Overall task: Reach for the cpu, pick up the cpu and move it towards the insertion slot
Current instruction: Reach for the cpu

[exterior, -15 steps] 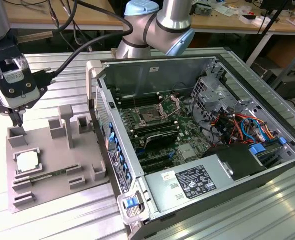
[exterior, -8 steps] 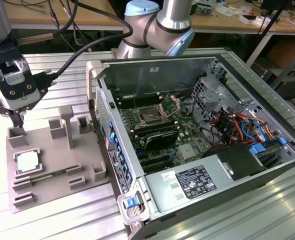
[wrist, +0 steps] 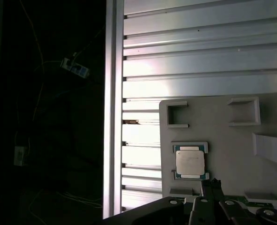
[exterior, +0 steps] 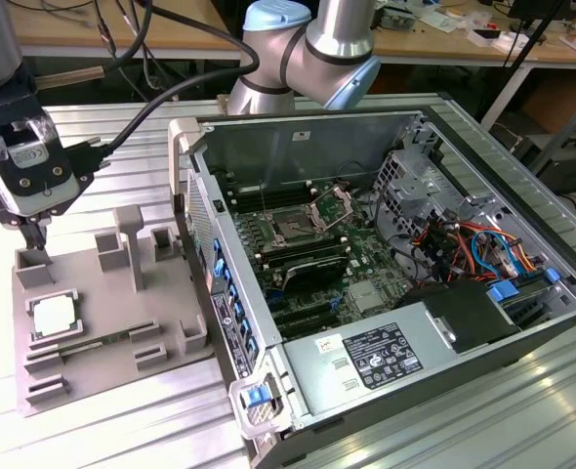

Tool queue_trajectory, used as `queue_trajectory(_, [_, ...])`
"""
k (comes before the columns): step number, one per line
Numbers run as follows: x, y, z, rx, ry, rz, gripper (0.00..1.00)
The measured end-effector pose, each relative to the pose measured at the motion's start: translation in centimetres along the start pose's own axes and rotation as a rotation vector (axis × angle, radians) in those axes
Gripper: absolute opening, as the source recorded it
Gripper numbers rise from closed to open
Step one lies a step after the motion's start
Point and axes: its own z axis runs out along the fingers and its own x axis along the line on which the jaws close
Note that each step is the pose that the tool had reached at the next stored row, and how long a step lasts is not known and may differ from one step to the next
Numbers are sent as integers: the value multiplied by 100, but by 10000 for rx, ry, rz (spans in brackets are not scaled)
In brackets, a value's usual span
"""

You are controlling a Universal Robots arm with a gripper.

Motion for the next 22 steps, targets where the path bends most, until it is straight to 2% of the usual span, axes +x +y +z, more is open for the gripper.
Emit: queue_trajectory(22, [0,-2,44,1,0,0,11])
